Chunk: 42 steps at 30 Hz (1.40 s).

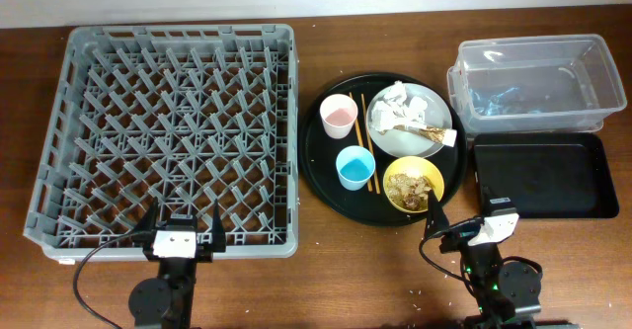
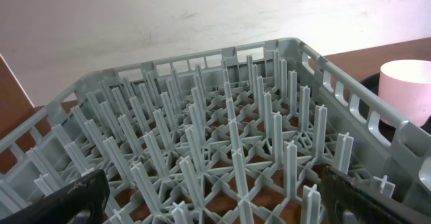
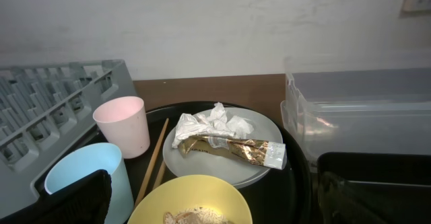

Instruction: Sort waste into correct bins and load items into the dishwasher rack

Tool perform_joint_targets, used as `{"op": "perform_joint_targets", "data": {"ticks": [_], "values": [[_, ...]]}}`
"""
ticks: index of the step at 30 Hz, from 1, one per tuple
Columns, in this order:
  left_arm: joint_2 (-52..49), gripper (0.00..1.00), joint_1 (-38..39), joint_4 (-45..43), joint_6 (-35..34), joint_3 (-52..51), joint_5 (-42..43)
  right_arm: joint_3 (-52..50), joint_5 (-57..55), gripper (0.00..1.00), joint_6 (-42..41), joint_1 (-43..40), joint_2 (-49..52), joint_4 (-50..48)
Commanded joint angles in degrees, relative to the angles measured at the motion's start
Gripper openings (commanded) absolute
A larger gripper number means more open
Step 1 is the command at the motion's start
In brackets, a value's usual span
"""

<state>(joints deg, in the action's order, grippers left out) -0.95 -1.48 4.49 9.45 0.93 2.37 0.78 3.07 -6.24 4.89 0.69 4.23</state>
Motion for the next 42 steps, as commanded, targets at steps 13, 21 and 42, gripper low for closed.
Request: {"op": "perform_joint_targets", "data": {"ticks": [13, 21, 42], "values": [[0.61, 1.0, -0.31, 0.04, 0.94, -0.42, -0.2, -0.46, -0.28, 0.99, -0.15, 0.46, -0.33, 0.02], [0.61, 1.0, -0.31, 0.04, 0.94, -0.42, -0.22, -0.46, -0.28, 0.99, -0.17, 0.46, -0.33, 0.02], [0.61, 1.0, -0.31, 0.04, 0.94, -0.42, -0.22, -0.46, -0.68, 0.98, -0.17, 0.46, -0.33, -3.19]]}}
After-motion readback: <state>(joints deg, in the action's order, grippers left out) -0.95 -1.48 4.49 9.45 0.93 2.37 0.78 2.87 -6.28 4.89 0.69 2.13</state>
